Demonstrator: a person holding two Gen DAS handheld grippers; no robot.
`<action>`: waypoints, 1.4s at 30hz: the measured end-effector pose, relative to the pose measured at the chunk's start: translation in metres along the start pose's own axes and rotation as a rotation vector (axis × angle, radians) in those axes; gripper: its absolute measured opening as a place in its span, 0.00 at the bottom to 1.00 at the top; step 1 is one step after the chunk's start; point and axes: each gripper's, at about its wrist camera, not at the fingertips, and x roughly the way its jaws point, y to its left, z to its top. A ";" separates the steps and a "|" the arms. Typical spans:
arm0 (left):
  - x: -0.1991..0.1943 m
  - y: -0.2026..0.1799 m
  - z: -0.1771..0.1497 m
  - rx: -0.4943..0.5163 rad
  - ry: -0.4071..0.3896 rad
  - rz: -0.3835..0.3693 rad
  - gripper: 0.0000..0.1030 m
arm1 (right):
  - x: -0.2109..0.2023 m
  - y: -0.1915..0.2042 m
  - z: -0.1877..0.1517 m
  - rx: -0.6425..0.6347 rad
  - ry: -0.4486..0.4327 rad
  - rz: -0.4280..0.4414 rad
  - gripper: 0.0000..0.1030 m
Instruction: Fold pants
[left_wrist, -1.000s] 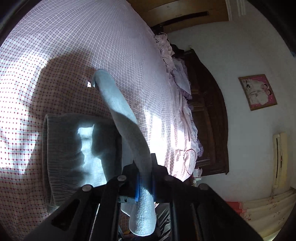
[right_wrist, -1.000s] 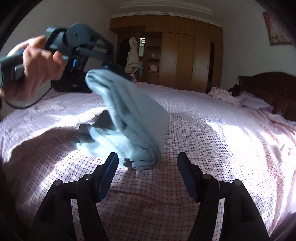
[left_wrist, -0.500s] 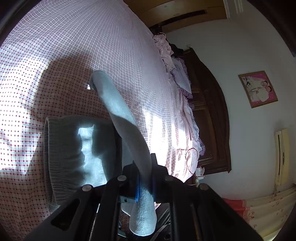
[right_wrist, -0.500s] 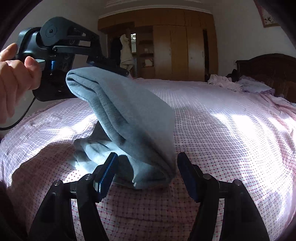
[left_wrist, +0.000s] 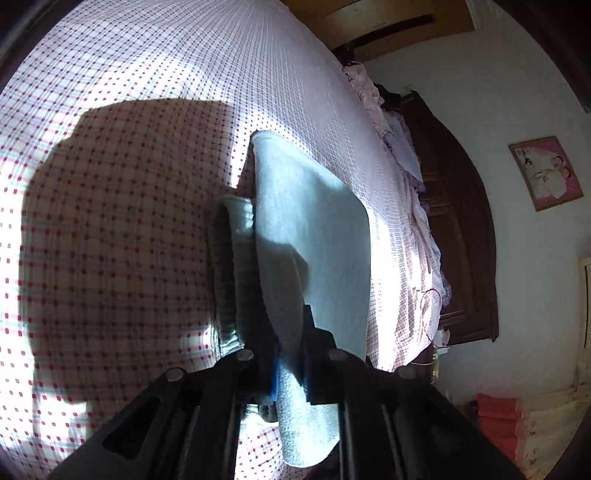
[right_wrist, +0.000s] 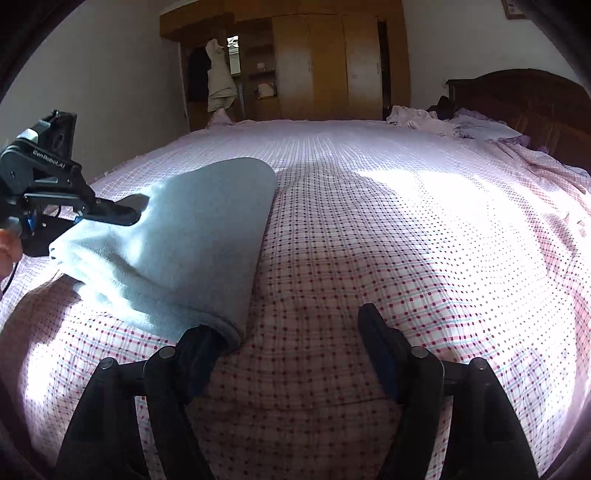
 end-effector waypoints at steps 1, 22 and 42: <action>0.000 0.000 -0.001 0.011 -0.007 0.000 0.09 | -0.001 0.000 -0.002 -0.010 -0.003 0.002 0.64; -0.047 -0.047 -0.006 0.127 -0.093 0.057 0.13 | -0.017 -0.017 0.057 -0.022 -0.003 0.452 0.05; -0.005 -0.053 -0.028 0.286 -0.041 0.279 0.02 | 0.042 0.022 0.082 -0.019 0.156 0.541 0.00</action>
